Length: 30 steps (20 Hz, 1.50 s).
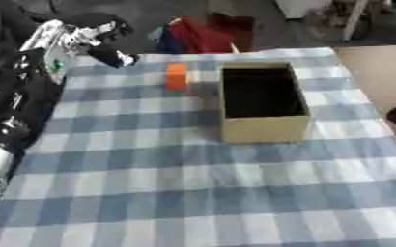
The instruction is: Pick up objects on the table and place them in the box.
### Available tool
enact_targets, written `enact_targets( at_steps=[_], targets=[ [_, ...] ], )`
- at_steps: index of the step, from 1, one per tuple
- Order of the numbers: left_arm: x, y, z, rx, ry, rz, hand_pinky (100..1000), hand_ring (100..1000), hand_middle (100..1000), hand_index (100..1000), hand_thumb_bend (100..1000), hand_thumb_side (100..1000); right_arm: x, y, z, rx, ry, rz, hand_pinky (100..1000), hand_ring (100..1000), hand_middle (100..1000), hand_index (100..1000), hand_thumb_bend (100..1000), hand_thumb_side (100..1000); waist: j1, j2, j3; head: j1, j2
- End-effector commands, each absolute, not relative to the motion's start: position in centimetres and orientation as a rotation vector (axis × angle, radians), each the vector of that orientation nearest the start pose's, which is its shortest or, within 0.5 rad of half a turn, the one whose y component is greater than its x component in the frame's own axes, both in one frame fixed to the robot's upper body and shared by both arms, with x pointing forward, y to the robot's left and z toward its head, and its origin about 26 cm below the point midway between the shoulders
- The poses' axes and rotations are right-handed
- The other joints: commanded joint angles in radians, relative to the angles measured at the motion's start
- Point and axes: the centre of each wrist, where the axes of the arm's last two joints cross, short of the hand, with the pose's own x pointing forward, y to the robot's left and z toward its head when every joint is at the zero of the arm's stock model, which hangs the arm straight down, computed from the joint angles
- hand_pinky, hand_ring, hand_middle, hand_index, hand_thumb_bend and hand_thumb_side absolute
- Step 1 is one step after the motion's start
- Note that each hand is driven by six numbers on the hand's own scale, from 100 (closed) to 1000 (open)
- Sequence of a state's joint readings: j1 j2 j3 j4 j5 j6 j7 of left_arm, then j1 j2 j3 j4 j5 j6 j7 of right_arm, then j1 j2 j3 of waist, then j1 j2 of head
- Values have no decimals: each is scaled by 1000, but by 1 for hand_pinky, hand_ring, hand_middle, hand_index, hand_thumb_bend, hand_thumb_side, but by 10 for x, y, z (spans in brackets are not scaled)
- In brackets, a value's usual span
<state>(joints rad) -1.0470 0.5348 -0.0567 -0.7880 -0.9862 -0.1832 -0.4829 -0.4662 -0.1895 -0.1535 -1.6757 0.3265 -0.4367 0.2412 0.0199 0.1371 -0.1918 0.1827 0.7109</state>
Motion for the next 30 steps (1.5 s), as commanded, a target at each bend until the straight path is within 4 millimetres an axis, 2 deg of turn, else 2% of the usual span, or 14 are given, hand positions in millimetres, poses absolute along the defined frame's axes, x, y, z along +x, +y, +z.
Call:
enact_targets(
  at_steps=[1,8,9,11,14,16,17,24,30],
  targets=[
    [485,336,258,1000,-1214,-1445,705,747,797,921,346,480,364,-274,183,-376,-2447,742,848,828,911,1000,803,520,-1,-14,0,-1,-12],
    [484,334,261,1000,-1216,-1460,707,749,798,929,392,492,364,-274,183,-378,-2445,741,848,828,910,1000,804,521,-1,-15,-1,-2,-13],
    [484,334,261,1002,-1221,-1458,706,749,796,928,441,532,364,-274,183,-378,-2445,741,848,828,910,1000,803,521,0,-15,-2,-3,-13],
    [484,333,262,1015,-1241,-1452,708,755,798,931,525,558,364,-273,183,-376,-2447,742,848,829,910,1000,804,522,1,-14,-3,-6,-14],
    [484,329,265,1067,-1275,-1448,710,763,803,938,659,547,365,-272,183,-369,-2446,749,849,829,910,1000,803,524,3,-11,-6,-12,-15],
    [484,327,266,1105,-1291,-1448,710,762,803,938,705,527,365,-272,183,-365,-2448,752,849,829,910,1000,800,524,5,-9,-9,-14,-17],
    [484,325,266,1120,-1293,-1449,710,761,803,938,709,510,365,-271,184,-363,-2450,752,849,829,910,1000,803,523,5,-8,-12,-15,-18],
    [487,320,258,1157,-1264,-1443,705,758,801,940,716,539,367,-266,189,-342,-2471,767,849,829,910,1000,805,521,10,10,-39,-18,-39],
    [489,319,253,1160,-1241,-1423,694,744,780,927,691,551,368,-264,194,-335,-2490,771,850,828,909,1000,805,521,17,31,-68,-16,-54]
  ],
)
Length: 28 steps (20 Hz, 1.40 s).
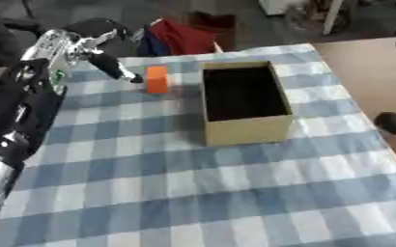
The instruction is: Pick up objects on the table and place them in the box.
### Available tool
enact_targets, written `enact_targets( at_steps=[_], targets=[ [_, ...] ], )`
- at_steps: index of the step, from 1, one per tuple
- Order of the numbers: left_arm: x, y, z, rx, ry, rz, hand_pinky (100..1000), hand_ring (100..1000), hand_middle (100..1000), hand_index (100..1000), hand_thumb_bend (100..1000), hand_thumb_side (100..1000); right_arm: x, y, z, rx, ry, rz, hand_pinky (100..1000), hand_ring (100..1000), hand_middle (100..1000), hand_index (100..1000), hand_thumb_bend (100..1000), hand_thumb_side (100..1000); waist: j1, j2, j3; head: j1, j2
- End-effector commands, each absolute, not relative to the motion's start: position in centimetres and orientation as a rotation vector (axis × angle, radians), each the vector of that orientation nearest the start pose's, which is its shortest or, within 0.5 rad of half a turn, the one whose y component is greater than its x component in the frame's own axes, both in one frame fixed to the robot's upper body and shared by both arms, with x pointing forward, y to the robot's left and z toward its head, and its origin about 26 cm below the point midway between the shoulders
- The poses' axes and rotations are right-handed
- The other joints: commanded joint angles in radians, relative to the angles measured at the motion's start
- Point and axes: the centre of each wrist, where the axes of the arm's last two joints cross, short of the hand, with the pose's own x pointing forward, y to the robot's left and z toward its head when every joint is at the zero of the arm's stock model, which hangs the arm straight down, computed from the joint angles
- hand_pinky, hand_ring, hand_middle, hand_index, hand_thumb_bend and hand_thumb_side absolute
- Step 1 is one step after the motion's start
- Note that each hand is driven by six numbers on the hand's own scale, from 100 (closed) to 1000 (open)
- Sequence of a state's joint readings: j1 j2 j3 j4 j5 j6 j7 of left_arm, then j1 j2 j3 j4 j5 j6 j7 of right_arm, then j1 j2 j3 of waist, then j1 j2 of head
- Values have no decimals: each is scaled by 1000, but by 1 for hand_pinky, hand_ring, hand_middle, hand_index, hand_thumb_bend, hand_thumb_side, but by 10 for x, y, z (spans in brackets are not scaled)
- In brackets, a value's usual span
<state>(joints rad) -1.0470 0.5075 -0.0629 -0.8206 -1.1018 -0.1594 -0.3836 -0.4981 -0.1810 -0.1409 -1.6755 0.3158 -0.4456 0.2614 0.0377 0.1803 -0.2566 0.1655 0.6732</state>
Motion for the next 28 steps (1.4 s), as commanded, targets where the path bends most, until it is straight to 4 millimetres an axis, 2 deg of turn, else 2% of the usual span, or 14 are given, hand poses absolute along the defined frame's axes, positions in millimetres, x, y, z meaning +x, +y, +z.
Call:
enact_targets(
  at_steps=[1,10,17,28],
  targets=[
    [489,319,251,1156,-1237,-1418,691,741,776,923,686,551,368,-263,195,-334,-2493,770,850,828,909,1000,805,520,1,-8,-7,1,-20],
    [489,324,244,1154,-1230,-1379,702,766,806,933,599,510,369,-263,199,-322,-2508,766,852,827,907,1000,804,518,10,24,-40,9,-34],
    [489,325,243,1182,-1270,-1332,750,836,874,949,524,458,369,-264,202,-317,-2517,757,854,826,906,1000,802,517,14,47,-58,14,-48],
    [490,326,240,1195,-1268,-1314,742,822,854,943,477,408,369,-265,205,-306,-2527,747,857,826,900,1000,810,514,22,70,-78,17,-60]
  ],
)
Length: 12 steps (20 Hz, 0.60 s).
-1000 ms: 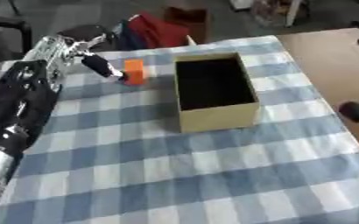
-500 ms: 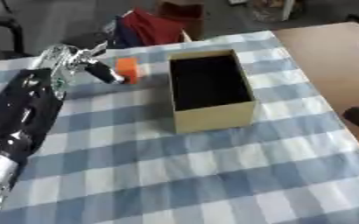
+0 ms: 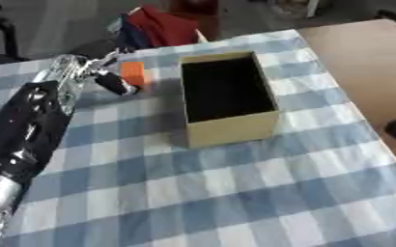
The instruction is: Pick up objects on the table and place them in the box.
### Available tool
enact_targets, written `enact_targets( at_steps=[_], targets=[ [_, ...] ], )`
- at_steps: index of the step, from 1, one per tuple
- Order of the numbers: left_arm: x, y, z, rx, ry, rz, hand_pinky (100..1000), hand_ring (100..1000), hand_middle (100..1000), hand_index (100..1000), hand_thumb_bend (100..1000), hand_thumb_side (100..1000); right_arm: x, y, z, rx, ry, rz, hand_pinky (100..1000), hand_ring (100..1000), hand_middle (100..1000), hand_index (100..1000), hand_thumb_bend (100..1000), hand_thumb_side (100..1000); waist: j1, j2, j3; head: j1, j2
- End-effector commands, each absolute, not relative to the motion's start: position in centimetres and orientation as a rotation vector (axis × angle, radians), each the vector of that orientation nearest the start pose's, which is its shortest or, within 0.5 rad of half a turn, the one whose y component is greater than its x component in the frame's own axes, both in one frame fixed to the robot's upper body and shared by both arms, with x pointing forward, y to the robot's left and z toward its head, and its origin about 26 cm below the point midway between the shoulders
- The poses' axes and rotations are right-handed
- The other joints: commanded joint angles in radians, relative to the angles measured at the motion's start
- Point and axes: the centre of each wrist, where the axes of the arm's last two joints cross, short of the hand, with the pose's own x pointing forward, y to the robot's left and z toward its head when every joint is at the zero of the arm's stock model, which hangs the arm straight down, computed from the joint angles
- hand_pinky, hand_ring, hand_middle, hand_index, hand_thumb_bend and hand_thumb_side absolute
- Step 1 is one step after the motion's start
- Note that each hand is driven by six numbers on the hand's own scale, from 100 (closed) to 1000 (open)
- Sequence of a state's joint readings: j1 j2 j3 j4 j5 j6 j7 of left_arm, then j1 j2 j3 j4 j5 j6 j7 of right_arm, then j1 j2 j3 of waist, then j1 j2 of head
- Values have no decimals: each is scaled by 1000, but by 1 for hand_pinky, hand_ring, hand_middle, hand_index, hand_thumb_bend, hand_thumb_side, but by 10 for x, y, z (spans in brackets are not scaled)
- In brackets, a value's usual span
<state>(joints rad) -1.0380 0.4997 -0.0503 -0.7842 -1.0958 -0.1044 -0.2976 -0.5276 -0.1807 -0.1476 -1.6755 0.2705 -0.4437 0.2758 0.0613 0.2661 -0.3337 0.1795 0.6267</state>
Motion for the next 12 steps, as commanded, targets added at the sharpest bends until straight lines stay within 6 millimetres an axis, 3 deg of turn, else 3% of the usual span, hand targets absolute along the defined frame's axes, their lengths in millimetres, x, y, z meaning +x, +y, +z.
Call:
enact_targets(
  at_steps=[1,10,11,12],
  targets=[
    [490,326,239,1199,-1268,-1312,738,817,847,940,461,397,369,-265,205,-305,-2528,746,857,826,900,1000,811,514,-1,-14,-2,3,-14],
    [491,326,232,1217,-1247,-1303,678,722,734,873,378,314,368,-265,207,-299,-2534,739,859,827,899,1000,810,518,9,-7,-18,3,-17],
    [491,327,231,1209,-1239,-1308,666,700,710,859,371,299,368,-265,207,-299,-2534,739,859,827,899,1000,810,519,10,-7,-21,3,-17],
    [491,327,230,1205,-1232,-1311,647,638,631,816,357,257,368,-265,208,-299,-2534,739,859,827,899,1000,810,520,11,-7,-23,2,-16]
  ],
)
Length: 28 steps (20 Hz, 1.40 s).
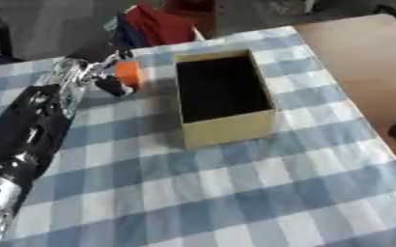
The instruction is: Pick up objects on the table and place them in the box.
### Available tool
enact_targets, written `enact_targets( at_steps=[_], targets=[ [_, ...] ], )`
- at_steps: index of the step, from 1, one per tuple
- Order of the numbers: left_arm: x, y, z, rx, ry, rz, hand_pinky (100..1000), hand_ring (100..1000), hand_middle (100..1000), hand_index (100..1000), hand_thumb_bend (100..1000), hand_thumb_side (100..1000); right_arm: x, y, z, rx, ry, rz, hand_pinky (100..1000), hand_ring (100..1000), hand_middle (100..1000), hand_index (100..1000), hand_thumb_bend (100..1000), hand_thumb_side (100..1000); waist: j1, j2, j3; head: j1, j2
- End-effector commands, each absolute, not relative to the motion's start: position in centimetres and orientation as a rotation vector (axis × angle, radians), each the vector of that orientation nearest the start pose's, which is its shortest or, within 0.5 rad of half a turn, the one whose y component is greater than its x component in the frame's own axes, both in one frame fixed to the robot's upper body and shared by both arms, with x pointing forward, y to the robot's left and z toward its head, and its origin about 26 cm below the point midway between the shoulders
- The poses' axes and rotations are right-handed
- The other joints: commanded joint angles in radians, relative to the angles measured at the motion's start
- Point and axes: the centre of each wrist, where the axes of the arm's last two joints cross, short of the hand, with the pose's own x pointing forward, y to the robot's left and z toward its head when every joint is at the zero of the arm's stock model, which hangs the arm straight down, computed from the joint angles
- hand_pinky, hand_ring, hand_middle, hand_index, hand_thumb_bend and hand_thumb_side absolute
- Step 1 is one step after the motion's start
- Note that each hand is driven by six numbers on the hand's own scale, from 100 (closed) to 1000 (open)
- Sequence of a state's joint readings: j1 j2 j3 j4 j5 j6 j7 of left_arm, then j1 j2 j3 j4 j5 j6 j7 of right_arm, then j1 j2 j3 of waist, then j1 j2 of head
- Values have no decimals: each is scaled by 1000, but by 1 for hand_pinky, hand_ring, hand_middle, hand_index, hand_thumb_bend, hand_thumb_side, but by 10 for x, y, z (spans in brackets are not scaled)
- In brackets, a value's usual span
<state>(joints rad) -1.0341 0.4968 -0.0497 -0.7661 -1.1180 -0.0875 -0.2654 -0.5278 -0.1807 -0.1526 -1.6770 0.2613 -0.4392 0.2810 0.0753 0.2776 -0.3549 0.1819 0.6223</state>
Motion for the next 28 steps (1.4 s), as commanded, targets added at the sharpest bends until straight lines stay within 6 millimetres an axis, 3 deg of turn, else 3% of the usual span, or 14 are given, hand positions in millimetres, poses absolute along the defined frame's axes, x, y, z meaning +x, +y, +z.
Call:
enact_targets(
  at_steps=[1,3,4,7,13,17,22,28],
  targets=[
    [491,327,230,1204,-1230,-1311,647,638,608,785,357,257,368,-265,208,-299,-2534,739,859,827,899,1000,810,520,-3,-19,-3,-1,-12],
    [490,327,232,1224,-1247,-1300,589,534,495,697,324,123,368,-266,207,-301,-2532,737,859,827,899,1000,810,521,-4,-21,-4,-1,-11],
    [489,327,233,1240,-1261,-1290,575,515,465,652,312,100,368,-266,207,-301,-2531,736,859,827,899,1000,810,521,-5,-23,-4,-1,-10],
    [488,327,239,1275,-1307,-1270,554,483,448,596,277,100,368,-266,205,-299,-2527,737,859,828,899,1000,810,522,-8,-29,-1,-1,-8],
    [480,322,269,1285,-1412,-1304,560,485,445,610,260,100,367,-264,202,-297,-2516,741,859,828,899,1000,810,525,-15,-52,11,-5,1],
    [470,297,295,1276,-1572,-1377,564,485,439,630,253,100,367,-262,200,-288,-2514,750,858,828,898,1000,811,527,-18,-64,20,-2,1],
    [450,248,321,1206,-1805,-1530,575,489,439,636,256,100,367,-258,200,-273,-2519,762,858,828,898,1000,811,527,-21,-69,28,5,1],
    [439,207,319,1094,-1870,-1720,588,502,461,648,281,100,369,-254,200,-258,-2523,771,857,825,898,1000,812,527,-26,-69,27,5,0]
  ],
)
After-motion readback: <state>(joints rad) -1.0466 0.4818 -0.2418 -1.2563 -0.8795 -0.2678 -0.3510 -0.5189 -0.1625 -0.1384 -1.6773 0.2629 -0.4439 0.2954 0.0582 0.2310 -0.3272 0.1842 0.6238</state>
